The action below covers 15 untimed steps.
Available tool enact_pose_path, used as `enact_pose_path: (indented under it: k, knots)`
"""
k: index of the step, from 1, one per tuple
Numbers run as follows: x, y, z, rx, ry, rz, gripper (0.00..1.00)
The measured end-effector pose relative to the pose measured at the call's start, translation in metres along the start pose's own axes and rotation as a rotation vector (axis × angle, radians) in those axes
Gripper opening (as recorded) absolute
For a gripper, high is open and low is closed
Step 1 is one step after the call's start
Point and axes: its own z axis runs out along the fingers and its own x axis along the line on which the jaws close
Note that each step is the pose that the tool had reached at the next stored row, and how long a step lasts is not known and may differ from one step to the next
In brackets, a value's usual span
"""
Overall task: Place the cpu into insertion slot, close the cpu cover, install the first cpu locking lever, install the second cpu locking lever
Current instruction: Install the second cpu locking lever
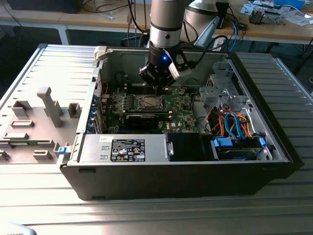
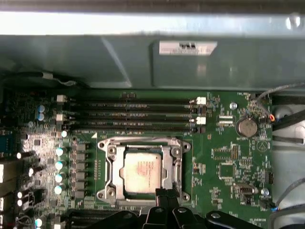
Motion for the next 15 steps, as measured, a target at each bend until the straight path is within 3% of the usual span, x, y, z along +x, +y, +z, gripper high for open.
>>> enact_pose_path:
  k: [1, 2, 5, 6, 7, 8, 10, 12, 13, 15]
  knots:
    - [0.0001, -0.0039, -0.0001, -0.0080, -0.0002, 0.000, 0.11]
    - [0.0002, -0.0086, 0.0000, -0.0226, -0.0006, 0.000, 0.11]
    - [0.0007, -0.0162, 0.0001, -0.0466, -0.0010, 0.000, 0.11]
    - [0.0009, -0.0185, 0.0003, -0.0576, -0.0014, 0.000, 0.11]
    - [0.0014, -0.0217, 0.0005, -0.0735, -0.0017, 0.000, 0.11]
    - [0.0018, -0.0237, 0.0009, -0.0796, -0.0019, 0.000, 0.11]
    - [0.0057, -0.0307, 0.0026, -0.1011, -0.0024, 0.000, 0.11]
    - [0.0084, -0.0344, 0.0035, -0.1113, -0.0026, 0.000, 0.11]
    - [0.0132, -0.0397, 0.0051, -0.1260, -0.0030, 0.000, 0.11]
    - [0.0217, -0.0435, 0.0078, -0.1350, -0.0032, -0.001, 0.11]
